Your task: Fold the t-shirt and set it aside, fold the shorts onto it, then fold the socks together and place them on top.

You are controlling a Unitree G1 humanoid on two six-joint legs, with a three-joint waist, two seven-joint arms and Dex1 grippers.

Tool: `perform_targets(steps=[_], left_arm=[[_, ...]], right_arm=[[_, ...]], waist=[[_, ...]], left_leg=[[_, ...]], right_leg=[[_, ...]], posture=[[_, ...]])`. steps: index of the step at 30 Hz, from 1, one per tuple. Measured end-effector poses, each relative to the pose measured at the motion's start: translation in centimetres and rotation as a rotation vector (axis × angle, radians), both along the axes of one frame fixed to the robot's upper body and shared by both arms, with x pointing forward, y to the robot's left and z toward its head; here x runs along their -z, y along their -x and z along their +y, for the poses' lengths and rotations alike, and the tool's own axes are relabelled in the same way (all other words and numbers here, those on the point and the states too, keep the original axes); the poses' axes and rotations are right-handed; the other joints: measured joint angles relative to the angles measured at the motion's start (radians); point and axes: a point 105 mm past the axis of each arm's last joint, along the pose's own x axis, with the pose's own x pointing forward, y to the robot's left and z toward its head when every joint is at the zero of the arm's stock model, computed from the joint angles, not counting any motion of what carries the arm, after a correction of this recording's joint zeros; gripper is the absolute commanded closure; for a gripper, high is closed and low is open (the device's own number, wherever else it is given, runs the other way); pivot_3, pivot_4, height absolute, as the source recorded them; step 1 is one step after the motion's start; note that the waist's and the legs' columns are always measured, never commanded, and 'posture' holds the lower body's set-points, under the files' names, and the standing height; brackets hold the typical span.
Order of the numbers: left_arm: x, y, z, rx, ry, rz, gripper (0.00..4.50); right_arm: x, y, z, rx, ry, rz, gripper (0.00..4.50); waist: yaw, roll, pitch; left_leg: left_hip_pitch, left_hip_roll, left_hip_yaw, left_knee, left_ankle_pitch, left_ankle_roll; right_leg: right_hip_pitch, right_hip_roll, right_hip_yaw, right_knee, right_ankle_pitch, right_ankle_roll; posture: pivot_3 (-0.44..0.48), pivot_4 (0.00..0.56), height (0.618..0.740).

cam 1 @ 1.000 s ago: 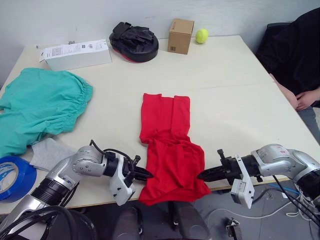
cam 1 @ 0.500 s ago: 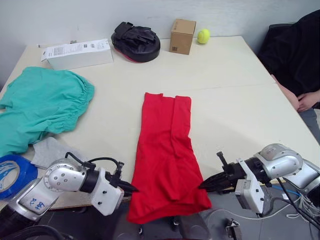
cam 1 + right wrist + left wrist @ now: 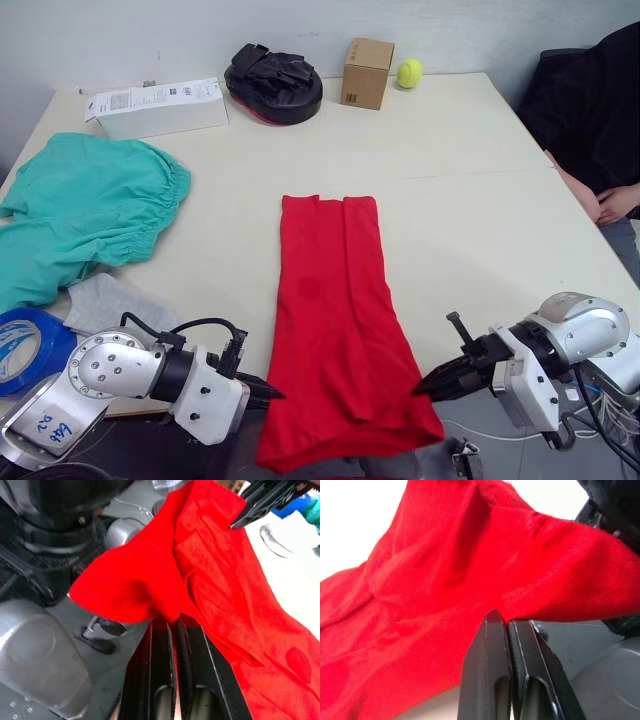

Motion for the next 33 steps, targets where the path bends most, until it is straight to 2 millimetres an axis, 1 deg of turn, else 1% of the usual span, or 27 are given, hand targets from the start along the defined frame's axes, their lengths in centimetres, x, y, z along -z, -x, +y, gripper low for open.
perform_targets(steps=[4,6,7,9,13,14,17,18,19,20,21,23,24,28,33], left_arm=[[-0.1,1.2,0.1,0.01,-0.01,0.075,4.5],[-0.4,1.3,0.1,0.009,-0.017,0.07,4.5],[-0.5,0.9,0.3,-0.003,-0.02,0.062,4.5],[-1.0,-0.7,0.6,-0.056,-0.005,0.031,4.5],[-2.4,-5.4,2.0,-0.198,0.034,-0.017,4.5],[-3.0,-6.8,2.3,-0.24,0.054,-0.024,4.5],[-4.3,-9.7,2.9,-0.333,0.115,-0.028,4.5],[-4.7,-10.4,2.9,-0.355,0.135,-0.026,4.5],[-5.0,-11.0,2.9,-0.371,0.152,-0.022,4.5],[-5.2,-11.6,2.9,-0.391,0.17,-0.015,4.5],[-5.4,-11.9,2.9,-0.402,0.18,-0.009,4.5],[-5.8,-12.7,2.6,-0.424,0.205,0.003,4.5],[-5.9,-13.1,2.5,-0.432,0.218,0.01,4.5],[-6.5,-14.6,2.1,-0.466,0.253,0.014,4.5],[-7.8,-17.7,1.3,-0.541,0.349,0.006,4.5]], right_arm=[[-0.5,0.5,-0.2,-0.01,0.01,0.018,4.45],[-0.8,0.4,-0.2,-0.001,0.005,0.009,4.45],[-0.9,0.1,-0.1,0.01,0.0,0.009,4.45],[-1.0,-0.6,0.1,0.03,-0.022,0.012,4.45],[-1.8,-3.4,0.4,0.092,-0.042,0.0,4.45],[-2.3,-4.4,0.4,0.122,-0.053,0.0,4.45],[-3.6,-6.5,0.4,0.198,-0.079,0.01,4.45],[-3.9,-7.1,0.4,0.218,-0.087,0.019,4.45],[-4.2,-7.5,0.5,0.233,-0.095,0.025,4.45],[-4.5,-8.0,0.5,0.252,-0.103,0.034,4.45],[-4.8,-8.4,0.5,0.269,-0.108,0.041,4.45],[-5.6,-9.5,0.5,0.314,-0.13,0.055,4.45],[-5.9,-10.2,0.6,0.338,-0.137,0.064,4.45],[-6.7,-12.7,1.0,0.442,-0.187,0.114,4.45],[-7.0,-16.3,1.2,0.572,-0.218,0.123,4.45]], waist=[[0.0,0.0,0.0],[0.004,0.0,0.0],[0.007,0.0,0.0],[0.014,0.0,0.0],[0.017,0.001,0.001],[0.018,0.0,0.001],[0.019,0.001,0.001],[0.019,0.0,0.001],[0.019,0.001,0.001],[0.019,0.001,0.001],[0.019,0.001,0.001],[0.018,0.001,0.0],[0.018,0.001,0.0],[0.018,0.001,0.001],[0.018,0.001,0.001]], left_leg=[[-0.001,0.0,0.0,0.0,-0.001,0.0],[-0.001,0.0,0.0,0.0,-0.001,0.0],[-0.001,0.0,0.0,0.0,-0.001,0.0],[0.0,0.0,0.0,0.001,0.0,0.0],[-0.001,0.0,0.0,0.002,0.0,0.001],[-0.002,0.0,0.0,0.001,0.0,0.001],[-0.003,0.0,0.0,0.001,-0.002,0.0],[-0.004,0.0,-0.001,0.001,-0.002,0.0],[-0.006,0.0,-0.002,0.001,-0.003,0.0],[-0.008,0.0,-0.003,0.001,-0.004,-0.001],[-0.01,0.0,-0.004,0.001,-0.004,-0.001],[-0.021,0.0,-0.004,0.003,-0.004,-0.002],[-0.024,0.0,-0.004,0.004,-0.003,-0.003],[-0.024,0.001,-0.003,0.006,-0.001,-0.004],[-0.023,-0.001,-0.003,0.009,0.0,-0.001]], right_leg=[[0.0,0.0,0.0,-0.002,0.0,0.0],[0.0,0.0,0.0,-0.003,0.0,0.0],[0.001,0.0,0.0,-0.003,0.0,0.0],[0.001,0.0,0.0,-0.004,0.0,0.0],[0.0,0.0,0.0,-0.004,0.001,0.0],[0.0,0.0,-0.001,-0.005,0.001,0.0],[-0.001,0.0,-0.002,-0.004,0.002,0.003],[-0.002,0.0,-0.004,-0.004,0.004,0.007],[-0.003,0.0,-0.005,-0.004,0.007,0.012],[-0.005,0.0,-0.007,-0.004,0.008,0.014],[-0.007,0.0,-0.007,-0.004,0.008,0.014],[-0.018,0.001,-0.009,-0.001,0.008,0.015],[-0.022,0.001,-0.009,0.002,0.008,0.015],[-0.022,0.003,-0.01,0.003,0.008,0.015],[-0.021,0.002,-0.009,0.005,0.01,0.018]], posture=[[0.0,0.15,0.74],[0.0,0.15,0.74],[0.0,0.15,0.74],[0.0,0.15,0.74],[0.0,0.15,0.74],[0.0,0.15,0.74],[0.0,0.15,0.74],[0.0,0.15,0.74],[0.0,0.15,0.74],[0.0,0.15,0.74],[0.0,0.15,0.74],[0.0,0.15,0.74],[0.0,0.15,0.74],[0.0,0.15,0.74],[0.0,0.15,0.74]])
